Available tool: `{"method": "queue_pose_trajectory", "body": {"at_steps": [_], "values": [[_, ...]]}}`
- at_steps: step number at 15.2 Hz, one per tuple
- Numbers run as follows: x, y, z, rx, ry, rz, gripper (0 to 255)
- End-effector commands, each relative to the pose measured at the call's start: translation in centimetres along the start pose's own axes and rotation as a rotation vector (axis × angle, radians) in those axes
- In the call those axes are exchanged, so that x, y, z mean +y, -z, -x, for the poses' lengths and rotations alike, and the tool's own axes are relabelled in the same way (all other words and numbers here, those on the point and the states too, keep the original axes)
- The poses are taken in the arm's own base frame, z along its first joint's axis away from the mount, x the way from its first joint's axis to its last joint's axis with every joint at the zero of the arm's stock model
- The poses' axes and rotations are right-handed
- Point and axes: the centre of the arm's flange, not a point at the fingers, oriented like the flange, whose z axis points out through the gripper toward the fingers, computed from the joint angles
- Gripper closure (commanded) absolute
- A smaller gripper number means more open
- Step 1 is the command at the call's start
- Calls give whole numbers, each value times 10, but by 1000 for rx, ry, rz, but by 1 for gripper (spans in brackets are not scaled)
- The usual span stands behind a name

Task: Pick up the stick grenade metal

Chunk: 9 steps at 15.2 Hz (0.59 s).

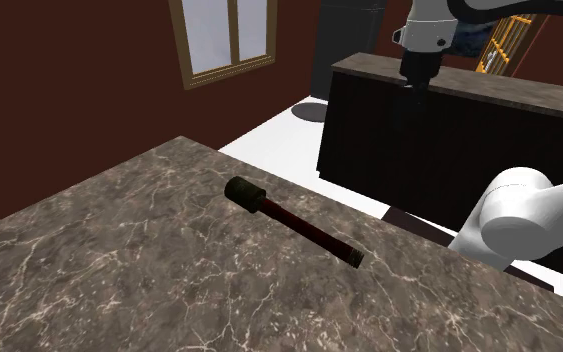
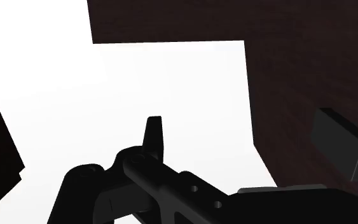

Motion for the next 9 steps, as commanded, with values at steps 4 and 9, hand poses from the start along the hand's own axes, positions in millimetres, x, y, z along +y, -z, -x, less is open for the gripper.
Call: {"method": "queue_pose_trajectory", "body": {"at_steps": [4,9], "values": [[-37,-7,-6,15,10,-8,0],[-98,-18,-17,40,27,-20,0]]}}
